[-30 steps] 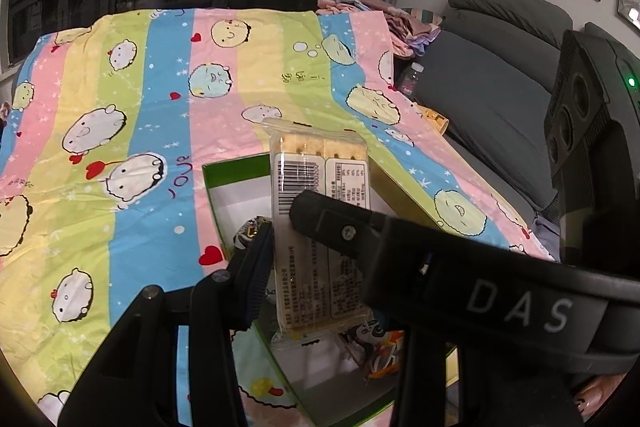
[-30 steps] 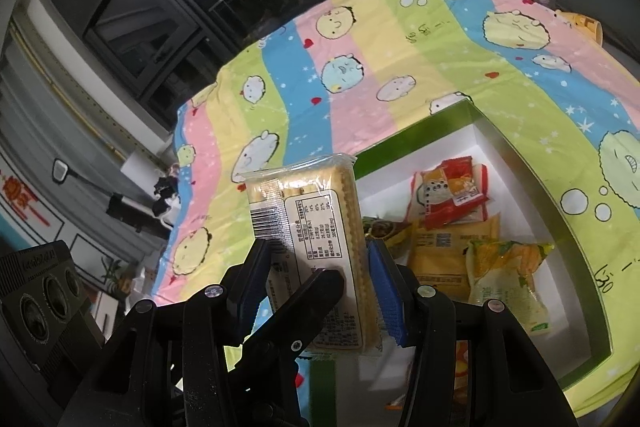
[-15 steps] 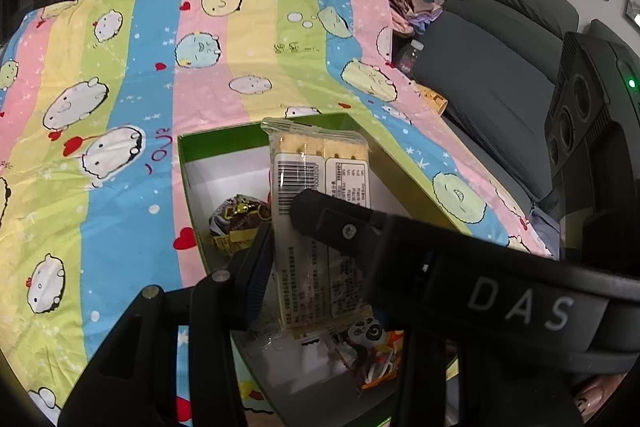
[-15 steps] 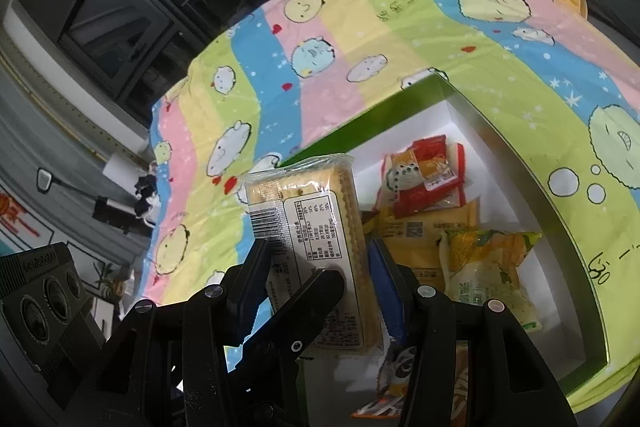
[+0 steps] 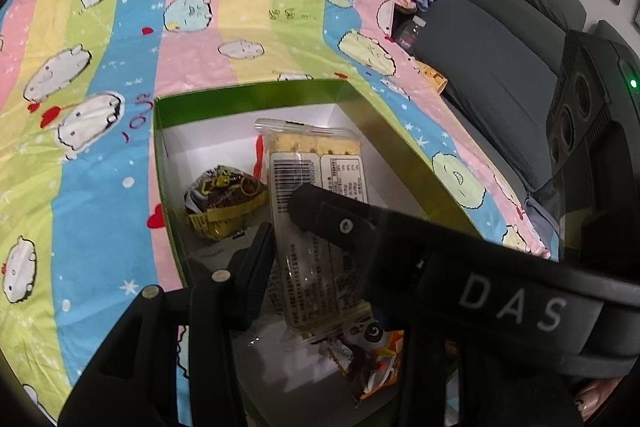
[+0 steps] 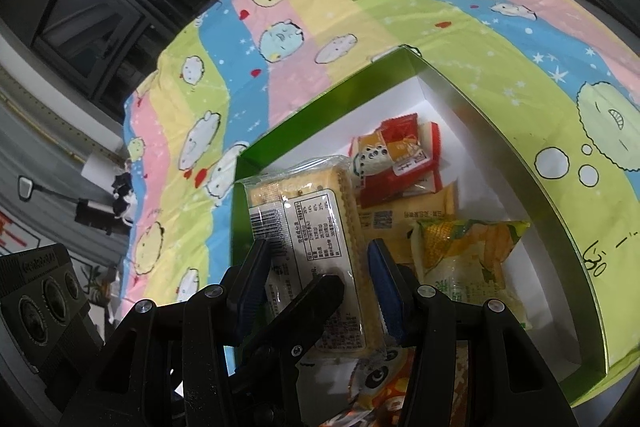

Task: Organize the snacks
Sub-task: 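Lower the cream biscuit packet into the green box and open the right gripper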

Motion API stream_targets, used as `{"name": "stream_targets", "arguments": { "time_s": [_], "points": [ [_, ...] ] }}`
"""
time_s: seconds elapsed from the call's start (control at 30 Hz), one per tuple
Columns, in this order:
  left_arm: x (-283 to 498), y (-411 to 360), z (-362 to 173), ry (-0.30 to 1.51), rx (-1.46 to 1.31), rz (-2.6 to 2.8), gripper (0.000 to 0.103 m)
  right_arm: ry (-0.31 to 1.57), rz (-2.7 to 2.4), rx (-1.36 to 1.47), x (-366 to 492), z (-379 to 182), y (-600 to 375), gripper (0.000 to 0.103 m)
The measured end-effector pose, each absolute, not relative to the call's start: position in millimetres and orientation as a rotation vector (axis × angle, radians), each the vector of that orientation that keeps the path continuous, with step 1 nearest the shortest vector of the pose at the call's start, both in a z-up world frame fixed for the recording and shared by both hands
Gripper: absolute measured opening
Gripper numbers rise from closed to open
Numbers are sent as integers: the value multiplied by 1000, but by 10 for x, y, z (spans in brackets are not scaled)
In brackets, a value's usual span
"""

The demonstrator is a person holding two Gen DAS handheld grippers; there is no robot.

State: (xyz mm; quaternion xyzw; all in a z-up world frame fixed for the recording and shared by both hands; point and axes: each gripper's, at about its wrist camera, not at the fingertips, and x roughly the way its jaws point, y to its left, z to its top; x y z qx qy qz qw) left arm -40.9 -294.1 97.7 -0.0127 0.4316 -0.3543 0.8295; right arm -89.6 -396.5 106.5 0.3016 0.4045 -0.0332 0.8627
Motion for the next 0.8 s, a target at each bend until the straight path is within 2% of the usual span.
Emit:
{"name": "stream_targets", "arguments": {
  "time_s": [0.8],
  "points": [
    [-328,-3038,841,992,17,-740,40,908,-86,681,-795,894,-4051,54]
  ]
}}
